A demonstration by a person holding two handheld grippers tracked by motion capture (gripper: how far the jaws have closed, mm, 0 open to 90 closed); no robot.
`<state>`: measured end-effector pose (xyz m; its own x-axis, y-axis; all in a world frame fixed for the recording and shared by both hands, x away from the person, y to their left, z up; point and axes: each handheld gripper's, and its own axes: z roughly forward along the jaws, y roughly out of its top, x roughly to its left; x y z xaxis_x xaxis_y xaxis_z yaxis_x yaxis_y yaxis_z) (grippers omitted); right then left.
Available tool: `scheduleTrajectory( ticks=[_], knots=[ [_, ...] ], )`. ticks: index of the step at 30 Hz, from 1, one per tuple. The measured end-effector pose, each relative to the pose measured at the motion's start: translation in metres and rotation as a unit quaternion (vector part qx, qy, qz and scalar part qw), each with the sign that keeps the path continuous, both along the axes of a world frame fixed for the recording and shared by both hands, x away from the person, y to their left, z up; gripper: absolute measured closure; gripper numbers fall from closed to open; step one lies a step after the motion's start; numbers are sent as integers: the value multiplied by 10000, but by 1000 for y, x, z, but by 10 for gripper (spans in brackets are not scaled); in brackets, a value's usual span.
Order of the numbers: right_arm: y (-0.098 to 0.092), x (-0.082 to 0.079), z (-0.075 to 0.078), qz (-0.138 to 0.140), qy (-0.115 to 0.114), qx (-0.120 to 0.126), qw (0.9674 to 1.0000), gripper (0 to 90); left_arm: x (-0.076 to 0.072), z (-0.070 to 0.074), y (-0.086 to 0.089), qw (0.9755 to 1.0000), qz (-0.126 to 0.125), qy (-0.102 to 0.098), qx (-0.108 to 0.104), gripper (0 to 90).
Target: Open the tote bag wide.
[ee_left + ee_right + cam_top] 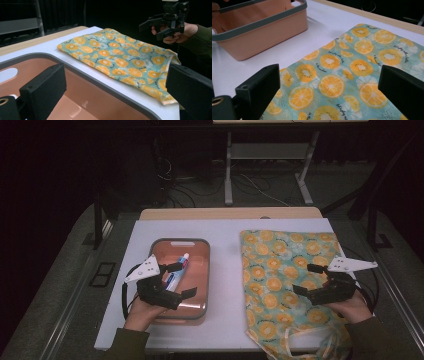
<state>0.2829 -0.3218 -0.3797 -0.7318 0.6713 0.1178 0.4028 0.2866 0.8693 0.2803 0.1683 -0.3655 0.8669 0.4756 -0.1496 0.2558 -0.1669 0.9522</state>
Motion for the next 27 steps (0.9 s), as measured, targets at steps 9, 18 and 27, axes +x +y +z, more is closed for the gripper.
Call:
scheduleTrajectory(
  ticks=[9, 18, 27],
  knots=[
    [1, -4, -6, 85, 100, -153, 9998, 38, 0, 0, 0, 10000, 11, 11, 21, 17],
    [7, -14, -14, 313, 237, -313, 9987, 38, 0, 0, -1, 10000, 5, 8, 46, 19],
    [21, -19, -24, 647, 372, -518, 9959, 39, 0, 0, -1, 10000, -5, -4, 75, 19]
  ],
)
